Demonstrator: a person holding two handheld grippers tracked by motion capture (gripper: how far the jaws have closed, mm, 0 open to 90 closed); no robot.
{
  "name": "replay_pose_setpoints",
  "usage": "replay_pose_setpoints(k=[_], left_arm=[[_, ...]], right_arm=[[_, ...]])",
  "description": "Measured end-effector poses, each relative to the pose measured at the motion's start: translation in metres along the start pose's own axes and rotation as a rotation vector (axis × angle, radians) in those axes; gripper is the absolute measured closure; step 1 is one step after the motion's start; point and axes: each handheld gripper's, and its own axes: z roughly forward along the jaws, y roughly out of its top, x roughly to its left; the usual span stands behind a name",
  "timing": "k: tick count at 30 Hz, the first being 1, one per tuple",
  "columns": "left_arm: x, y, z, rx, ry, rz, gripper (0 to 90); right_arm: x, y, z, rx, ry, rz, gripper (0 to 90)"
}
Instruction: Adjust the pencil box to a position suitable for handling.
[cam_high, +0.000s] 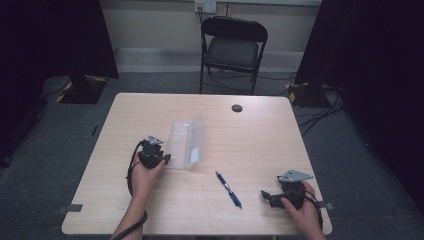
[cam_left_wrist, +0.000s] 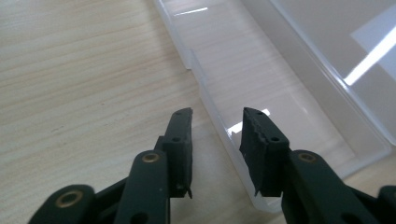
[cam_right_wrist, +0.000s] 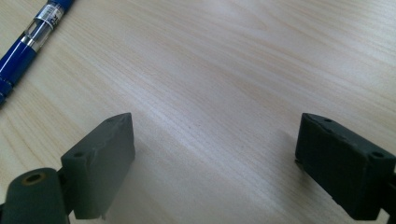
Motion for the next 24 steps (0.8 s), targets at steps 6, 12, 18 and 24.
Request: replay_pose_setpoints(k=[6,12,18,24], left_arm=[[0.004,0.002,0.004,-0.001,-0.012,-0.066,78.2],[0.006,-0.003,-0.002,0.012,0.022,-0.063,87.3],[0.016,-0.015,-0.014,0.014,0.042,-0.093,88.7],[0.034,-0.025,-0.025,0.02,0.093,-0.131,88.8]], right_arm=[[0.0,0.0,0.0,0.0,0.0,0.0,10.7],[0.0,0.0,0.0,-0.001,0.001,0.0,10.7],[0.0,0.0,0.0,-0.001,0.002,0.001,10.7],[0.0,0.0,0.0,0.0,0.0,0.0,10.7]])
